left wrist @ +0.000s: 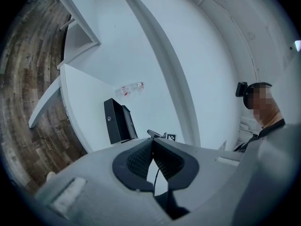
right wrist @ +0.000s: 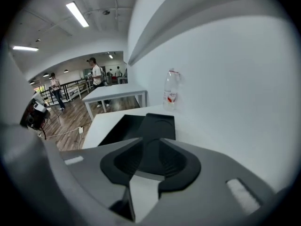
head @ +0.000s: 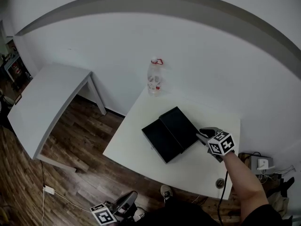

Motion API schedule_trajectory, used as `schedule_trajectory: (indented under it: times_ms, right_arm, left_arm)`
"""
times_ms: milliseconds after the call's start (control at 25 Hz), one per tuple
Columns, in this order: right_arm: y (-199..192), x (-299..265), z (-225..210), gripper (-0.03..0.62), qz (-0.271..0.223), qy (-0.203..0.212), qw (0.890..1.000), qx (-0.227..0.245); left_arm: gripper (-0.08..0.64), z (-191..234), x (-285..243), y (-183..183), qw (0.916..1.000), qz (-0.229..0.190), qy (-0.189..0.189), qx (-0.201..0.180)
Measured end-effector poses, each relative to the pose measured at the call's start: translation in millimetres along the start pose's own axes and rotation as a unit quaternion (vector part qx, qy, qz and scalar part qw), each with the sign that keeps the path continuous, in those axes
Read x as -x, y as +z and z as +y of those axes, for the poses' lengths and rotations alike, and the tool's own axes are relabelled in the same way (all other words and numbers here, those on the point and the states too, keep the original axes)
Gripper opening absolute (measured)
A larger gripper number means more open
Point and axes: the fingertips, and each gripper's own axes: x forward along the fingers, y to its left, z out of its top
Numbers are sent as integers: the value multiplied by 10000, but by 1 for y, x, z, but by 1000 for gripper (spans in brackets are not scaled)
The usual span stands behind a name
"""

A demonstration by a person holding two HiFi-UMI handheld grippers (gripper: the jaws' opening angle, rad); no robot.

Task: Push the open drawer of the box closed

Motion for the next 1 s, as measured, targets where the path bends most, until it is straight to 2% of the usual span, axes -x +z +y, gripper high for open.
schedule_trajectory:
  times_ms: [160,360,480,760,840,1000]
  right_arm:
    - [-11,-35,-37,109,466,1,9989,-15]
    - [-25,-73,-62,109,916,199,9953,-225]
    - [-29,-91,-65,115,1037,447,9927,-425]
    - [-31,-111,-65,104,1189,733,9894,-409]
    - [-32,-112,-60,81,1224,877,9878,-397]
    - [-33,-115,-58,77,1296,1065,9844,-523]
  left_arm:
    - [2,4,-11,2,9998,-87,163,33]
    - [2,9,-21,2,9991,-171,381,101]
    - [2,11,-24,4,9984,-227,502,125]
    - [2,21,-30,11,9967,-320,741,115]
    - [2,22,-31,12,9964,-311,784,89]
    - [2,32,-40,14,9957,-200,908,0]
